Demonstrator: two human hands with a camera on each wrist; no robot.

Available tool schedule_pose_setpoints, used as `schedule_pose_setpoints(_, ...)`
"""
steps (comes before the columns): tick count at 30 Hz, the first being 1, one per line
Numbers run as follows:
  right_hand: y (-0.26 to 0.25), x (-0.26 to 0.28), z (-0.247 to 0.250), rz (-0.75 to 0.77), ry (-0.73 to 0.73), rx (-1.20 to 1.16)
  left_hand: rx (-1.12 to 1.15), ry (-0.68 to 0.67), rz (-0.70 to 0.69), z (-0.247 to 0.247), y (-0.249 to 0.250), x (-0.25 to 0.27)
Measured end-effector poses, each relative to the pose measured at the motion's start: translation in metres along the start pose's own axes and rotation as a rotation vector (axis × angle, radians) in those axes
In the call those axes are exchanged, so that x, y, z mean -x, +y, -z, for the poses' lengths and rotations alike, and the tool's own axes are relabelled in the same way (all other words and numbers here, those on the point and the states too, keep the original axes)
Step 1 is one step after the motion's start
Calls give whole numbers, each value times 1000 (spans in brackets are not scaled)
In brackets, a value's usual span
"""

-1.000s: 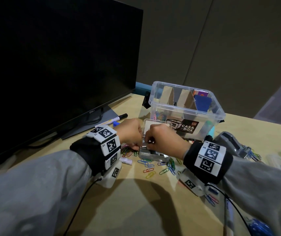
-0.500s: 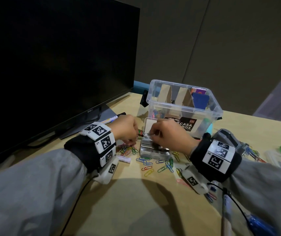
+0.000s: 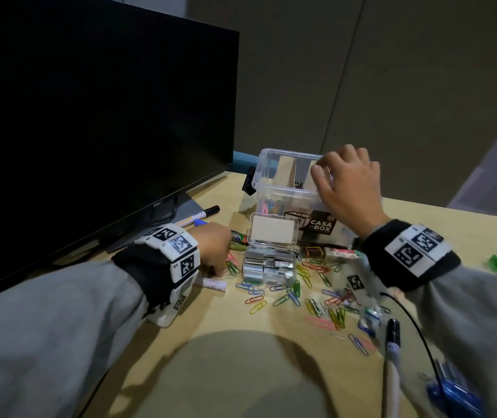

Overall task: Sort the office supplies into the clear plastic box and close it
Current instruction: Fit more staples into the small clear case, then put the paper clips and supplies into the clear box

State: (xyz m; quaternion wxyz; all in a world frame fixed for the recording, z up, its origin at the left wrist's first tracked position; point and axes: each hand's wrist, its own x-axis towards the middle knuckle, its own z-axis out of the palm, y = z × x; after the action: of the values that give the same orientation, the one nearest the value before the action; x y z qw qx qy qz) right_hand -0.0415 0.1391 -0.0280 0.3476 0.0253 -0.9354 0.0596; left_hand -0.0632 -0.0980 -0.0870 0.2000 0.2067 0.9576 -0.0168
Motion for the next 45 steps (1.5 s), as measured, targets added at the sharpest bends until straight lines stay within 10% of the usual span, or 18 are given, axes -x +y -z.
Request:
schedule_pose_setpoints(6, 22, -19, -17, -194, -513, 87, -50, -17, -49, 3, 4, -7)
schedule_pose_setpoints(12, 23, -23, -19, -184, -628, 124, 51, -31, -64, 10, 1, -11)
schedule_pose_setpoints(27, 27, -27, -19, -173, -719, 74, 711, 36, -178, 59, -5, 16)
schedule_pose_setpoints(45, 24, -25, -15, -169, -699, 52, 1089, 479, -216, 124, 30, -42)
